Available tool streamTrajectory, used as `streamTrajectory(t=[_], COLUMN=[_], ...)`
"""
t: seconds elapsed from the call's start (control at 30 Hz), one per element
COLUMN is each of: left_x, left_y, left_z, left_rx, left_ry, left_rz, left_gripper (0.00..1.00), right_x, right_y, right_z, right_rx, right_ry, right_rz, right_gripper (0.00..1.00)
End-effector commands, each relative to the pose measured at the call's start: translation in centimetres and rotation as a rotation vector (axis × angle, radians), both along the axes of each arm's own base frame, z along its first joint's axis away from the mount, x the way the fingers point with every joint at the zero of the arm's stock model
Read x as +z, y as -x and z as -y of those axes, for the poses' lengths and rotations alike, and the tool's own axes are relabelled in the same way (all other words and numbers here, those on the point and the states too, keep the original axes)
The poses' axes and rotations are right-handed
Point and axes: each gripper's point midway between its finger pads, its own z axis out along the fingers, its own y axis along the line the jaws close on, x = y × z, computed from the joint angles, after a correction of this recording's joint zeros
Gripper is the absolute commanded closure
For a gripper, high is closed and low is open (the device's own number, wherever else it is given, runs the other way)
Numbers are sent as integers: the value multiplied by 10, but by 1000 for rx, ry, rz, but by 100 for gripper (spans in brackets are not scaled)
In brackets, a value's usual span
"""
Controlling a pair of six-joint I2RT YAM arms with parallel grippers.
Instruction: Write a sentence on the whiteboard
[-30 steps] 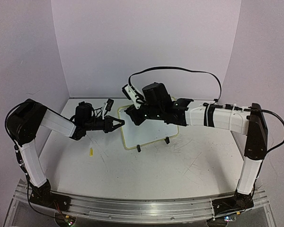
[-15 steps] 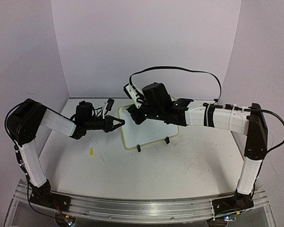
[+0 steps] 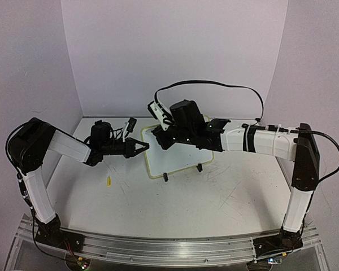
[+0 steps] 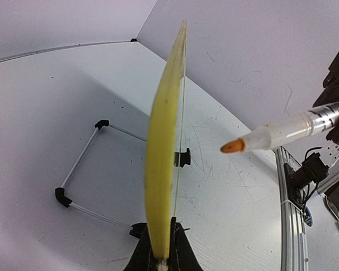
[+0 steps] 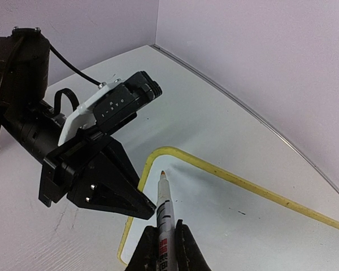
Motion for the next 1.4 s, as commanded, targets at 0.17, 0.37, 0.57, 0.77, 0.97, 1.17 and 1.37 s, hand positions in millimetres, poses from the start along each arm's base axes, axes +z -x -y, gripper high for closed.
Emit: streamTrajectory(t=[0.17, 0.37, 0.57, 0.77, 0.97, 1.17, 1.37], left_x=[-2, -1, 0, -1, 0, 0, 1], left_y=[-15, -15, -14, -14, -14, -13, -13], left_z=[-8, -7, -8, -8, -8, -8, -8], left_rx=[78, 75, 75, 73, 74, 74, 73], left_ry=[-61, -60, -60, -62, -62, -62, -63], left_rz=[37, 39, 41, 39, 43, 43, 45], left_gripper=[100, 100, 100, 100, 100, 100, 100], right_x=[16, 14, 12, 12, 10, 8, 6], right_y=[-4, -7, -9, -10, -11, -12, -14], right_z=[-9, -10, -11, -11, -12, -12, -12], right_rx=[-6, -14, -18, -25, -28, -30, -41], right_ry=[-48, -46, -44, -41, -39, -37, -32], right_rz=[24, 27, 25, 30, 28, 26, 28], right_gripper=[100, 100, 100, 100, 100, 100, 100])
